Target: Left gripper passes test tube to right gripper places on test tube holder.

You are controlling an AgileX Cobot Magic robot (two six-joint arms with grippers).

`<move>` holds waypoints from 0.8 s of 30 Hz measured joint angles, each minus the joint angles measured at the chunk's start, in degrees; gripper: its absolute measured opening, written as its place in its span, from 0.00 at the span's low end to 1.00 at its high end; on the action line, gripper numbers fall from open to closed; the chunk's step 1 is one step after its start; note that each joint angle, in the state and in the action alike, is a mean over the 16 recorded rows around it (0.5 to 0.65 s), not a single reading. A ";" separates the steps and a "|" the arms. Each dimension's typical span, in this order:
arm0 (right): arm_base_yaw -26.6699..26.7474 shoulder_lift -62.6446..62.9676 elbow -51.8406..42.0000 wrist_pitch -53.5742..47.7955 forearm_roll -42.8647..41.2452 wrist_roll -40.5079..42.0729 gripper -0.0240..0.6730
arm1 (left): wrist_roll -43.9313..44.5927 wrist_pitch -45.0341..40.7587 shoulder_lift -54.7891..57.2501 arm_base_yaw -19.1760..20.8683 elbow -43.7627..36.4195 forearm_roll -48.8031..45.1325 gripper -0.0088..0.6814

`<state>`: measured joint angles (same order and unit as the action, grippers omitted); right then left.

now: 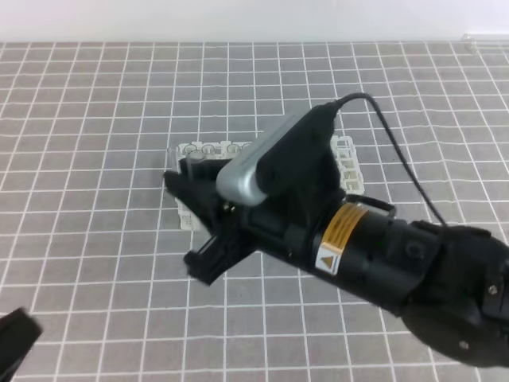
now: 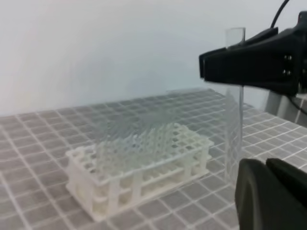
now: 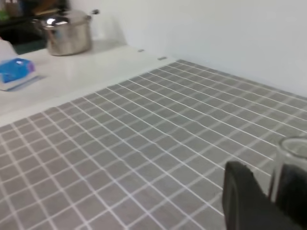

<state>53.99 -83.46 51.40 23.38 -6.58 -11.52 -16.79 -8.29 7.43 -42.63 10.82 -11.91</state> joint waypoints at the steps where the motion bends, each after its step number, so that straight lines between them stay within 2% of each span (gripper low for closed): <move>1: -0.35 0.00 0.00 -0.17 0.01 0.08 0.17 | -0.07 -2.06 -1.77 0.00 -0.01 -0.01 0.01; 7: -2.87 0.00 0.00 -1.22 0.01 0.16 0.17 | -0.48 -7.91 -7.78 -0.01 -1.41 1.68 0.01; 24: -10.40 0.00 0.00 -3.95 -0.32 0.62 0.17 | -0.99 -9.22 -8.14 -0.02 -11.00 3.50 0.01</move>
<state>43.59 -83.46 51.40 19.43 -6.90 -10.90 -17.78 -17.51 -0.71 -42.65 -0.19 -8.41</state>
